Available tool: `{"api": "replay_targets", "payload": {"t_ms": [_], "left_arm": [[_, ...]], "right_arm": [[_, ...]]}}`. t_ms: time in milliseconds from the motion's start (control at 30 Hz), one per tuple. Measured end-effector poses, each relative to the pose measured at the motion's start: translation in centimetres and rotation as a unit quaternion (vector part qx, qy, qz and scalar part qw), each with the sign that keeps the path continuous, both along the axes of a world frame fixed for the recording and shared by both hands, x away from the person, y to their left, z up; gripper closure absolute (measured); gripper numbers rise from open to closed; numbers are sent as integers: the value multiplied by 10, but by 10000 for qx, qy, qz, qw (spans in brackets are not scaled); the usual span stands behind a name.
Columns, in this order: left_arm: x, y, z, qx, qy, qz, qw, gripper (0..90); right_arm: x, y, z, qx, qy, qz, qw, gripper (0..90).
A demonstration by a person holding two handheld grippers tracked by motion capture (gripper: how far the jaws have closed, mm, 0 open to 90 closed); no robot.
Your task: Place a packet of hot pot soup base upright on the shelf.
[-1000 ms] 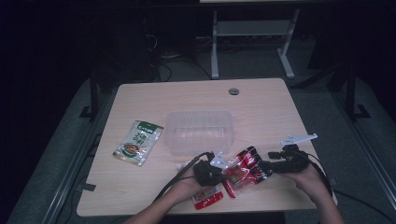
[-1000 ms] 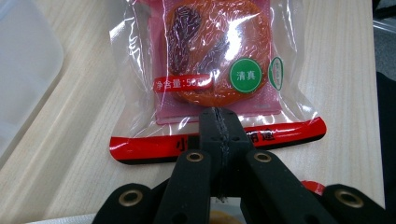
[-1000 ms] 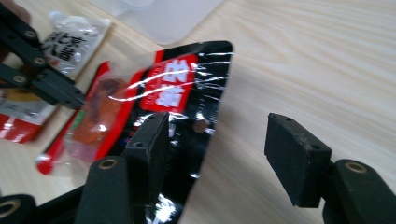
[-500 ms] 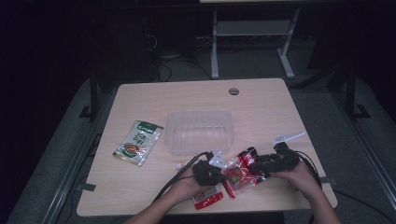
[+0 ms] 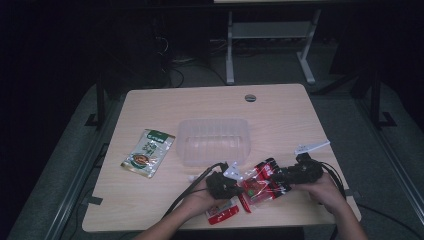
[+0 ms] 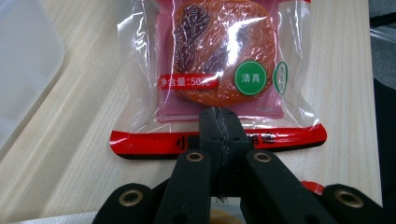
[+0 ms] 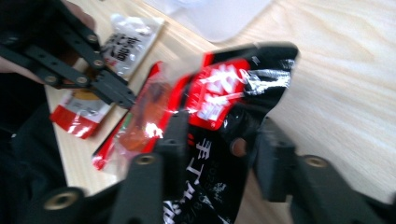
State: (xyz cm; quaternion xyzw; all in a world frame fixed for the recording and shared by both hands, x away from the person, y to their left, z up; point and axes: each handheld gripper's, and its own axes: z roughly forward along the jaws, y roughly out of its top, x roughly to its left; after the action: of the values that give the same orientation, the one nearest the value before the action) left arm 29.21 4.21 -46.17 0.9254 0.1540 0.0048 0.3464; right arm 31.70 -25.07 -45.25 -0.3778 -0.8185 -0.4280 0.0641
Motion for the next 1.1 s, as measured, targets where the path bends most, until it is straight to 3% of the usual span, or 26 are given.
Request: {"api": "replay_targets", "payload": {"t_ms": [200, 433, 767, 1100], "left_arm": [[-1, 0, 0, 26, -22, -11, 10000, 900], [-1, -1, 0, 10, -28, 35, 10000, 900], [-1, 0, 0, 31, -20, 5, 10000, 900], [-1, 1, 0, -5, 15, 40, 10000, 900]], "right_arm": [[-2, 6, 4, -14, -47, 216, 9998, 726], [-5, 3, 7, 11, -9, 272, 9996, 758], [-6, 4, 10, 63, -224, 449, 9987, 888], [-12, 9, 21, 550, -587, 715, 9942, 900]]}}
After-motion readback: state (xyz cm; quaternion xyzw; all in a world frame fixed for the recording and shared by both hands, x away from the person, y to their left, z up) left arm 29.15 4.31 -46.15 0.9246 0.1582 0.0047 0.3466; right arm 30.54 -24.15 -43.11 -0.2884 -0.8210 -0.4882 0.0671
